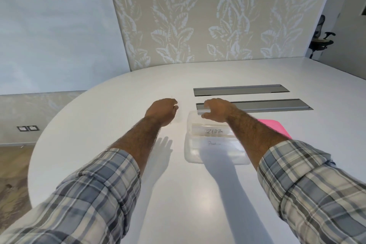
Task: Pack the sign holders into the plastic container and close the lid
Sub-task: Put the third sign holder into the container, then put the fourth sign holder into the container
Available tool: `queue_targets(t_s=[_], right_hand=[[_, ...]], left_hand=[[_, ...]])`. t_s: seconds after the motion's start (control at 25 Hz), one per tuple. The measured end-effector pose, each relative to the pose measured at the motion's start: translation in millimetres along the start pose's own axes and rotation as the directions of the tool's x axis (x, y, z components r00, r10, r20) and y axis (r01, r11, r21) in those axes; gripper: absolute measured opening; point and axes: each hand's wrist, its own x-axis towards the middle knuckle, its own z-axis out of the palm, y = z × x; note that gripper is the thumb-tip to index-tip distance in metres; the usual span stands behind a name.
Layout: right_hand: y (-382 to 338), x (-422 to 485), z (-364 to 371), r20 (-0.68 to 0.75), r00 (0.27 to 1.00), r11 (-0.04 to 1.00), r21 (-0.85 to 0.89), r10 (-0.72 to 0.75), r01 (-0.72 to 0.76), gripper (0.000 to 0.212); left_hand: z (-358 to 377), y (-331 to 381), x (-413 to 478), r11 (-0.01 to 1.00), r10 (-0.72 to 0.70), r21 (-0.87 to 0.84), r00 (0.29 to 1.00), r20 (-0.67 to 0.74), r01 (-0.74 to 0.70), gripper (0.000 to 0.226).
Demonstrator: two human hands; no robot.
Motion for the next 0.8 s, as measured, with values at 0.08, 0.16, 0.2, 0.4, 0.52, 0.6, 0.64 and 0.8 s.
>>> queue_targets(t_s=[0.08,0.16,0.2,0.4,0.52,0.6,0.64,0.8], right_hand=[[-23.8,1.0,3.1,-0.015,0.999,0.999,-0.011,-0.044,0.044,0.061],[-46.1,2.0,7.3,-0.015,0.994,0.993,-0.052,-0.110,0.109,0.069],[-57.2,1.6,10.2,-0.008,0.990,0.987,-0.079,-0.144,0.143,0.071],[-103.1,5.9,20.1,-0.002,0.972,0.966,-0.110,-0.234,0.232,0.070],[-128.8,5.0,31.2,0.017,0.968,0.965,-0.079,-0.248,0.249,0.069],[-144.7,2.0,39.6,0.047,0.971,0.969,-0.067,-0.236,0.239,0.070],[-152.2,0.1,42.6,0.072,0.972,0.971,-0.071,-0.224,0.229,0.070],[-181.0,-12.9,52.1,0.145,0.983,0.989,-0.069,-0.116,0.127,0.073]], left_hand=[[-4.0,-21.1,-18.2,0.997,-0.081,-0.001,0.996,0.034,0.081,0.044],[-6.5,-38.1,-38.7,0.990,-0.143,0.000,0.989,0.048,0.143,0.046],[-6.8,-46.1,-50.7,0.984,-0.177,-0.010,0.982,0.066,0.178,0.046],[-6.7,-81.4,-95.9,0.939,-0.326,-0.047,0.928,0.180,0.339,0.046],[-3.1,-101.6,-113.4,0.946,-0.303,-0.047,0.924,0.233,0.322,0.045],[-4.0,-113.7,-119.5,0.957,-0.270,-0.032,0.930,0.251,0.287,0.047],[-5.6,-117.9,-121.1,0.966,-0.243,-0.016,0.933,0.265,0.257,0.052],[-10.5,-123.5,-119.5,0.995,-0.082,0.082,0.941,0.329,0.059,0.079]])
